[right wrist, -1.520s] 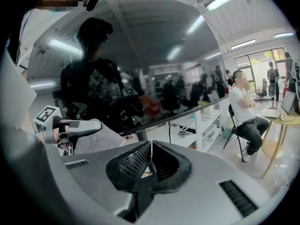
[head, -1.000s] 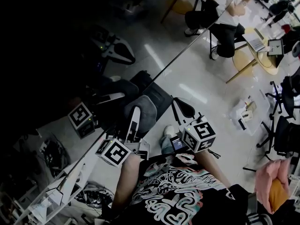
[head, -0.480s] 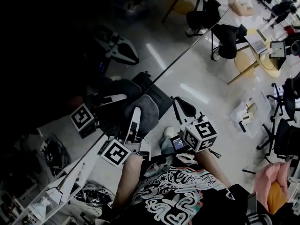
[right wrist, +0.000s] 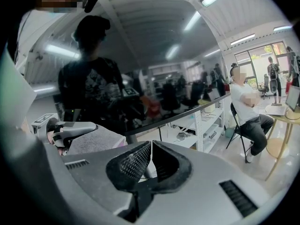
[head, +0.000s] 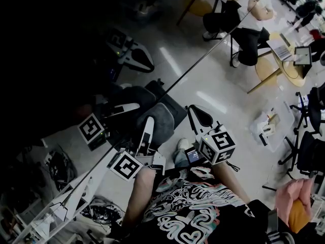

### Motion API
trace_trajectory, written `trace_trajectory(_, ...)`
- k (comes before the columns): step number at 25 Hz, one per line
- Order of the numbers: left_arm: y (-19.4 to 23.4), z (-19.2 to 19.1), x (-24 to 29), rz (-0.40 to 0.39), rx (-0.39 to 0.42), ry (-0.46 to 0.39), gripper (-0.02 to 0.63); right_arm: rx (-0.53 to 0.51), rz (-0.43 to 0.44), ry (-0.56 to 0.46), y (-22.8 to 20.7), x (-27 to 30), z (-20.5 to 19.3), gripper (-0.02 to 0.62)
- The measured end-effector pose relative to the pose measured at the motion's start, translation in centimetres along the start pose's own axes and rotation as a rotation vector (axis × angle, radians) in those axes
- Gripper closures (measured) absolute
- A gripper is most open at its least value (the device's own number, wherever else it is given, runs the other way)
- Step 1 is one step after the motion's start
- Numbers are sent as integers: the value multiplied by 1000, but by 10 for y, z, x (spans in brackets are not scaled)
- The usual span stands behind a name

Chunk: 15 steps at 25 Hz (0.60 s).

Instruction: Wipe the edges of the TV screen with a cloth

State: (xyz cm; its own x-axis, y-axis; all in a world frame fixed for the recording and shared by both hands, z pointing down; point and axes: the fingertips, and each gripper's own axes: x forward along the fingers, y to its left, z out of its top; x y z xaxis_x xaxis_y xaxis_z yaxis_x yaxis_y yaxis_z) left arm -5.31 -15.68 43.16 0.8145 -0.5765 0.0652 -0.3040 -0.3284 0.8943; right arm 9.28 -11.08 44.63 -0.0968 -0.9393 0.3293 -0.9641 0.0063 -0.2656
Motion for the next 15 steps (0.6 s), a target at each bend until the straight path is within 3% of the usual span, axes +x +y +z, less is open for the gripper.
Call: trace_trajectory(15, -7, -5, 25, -31, -124, -25, 466, 15, -7, -19, -22, -2, 10, 563)
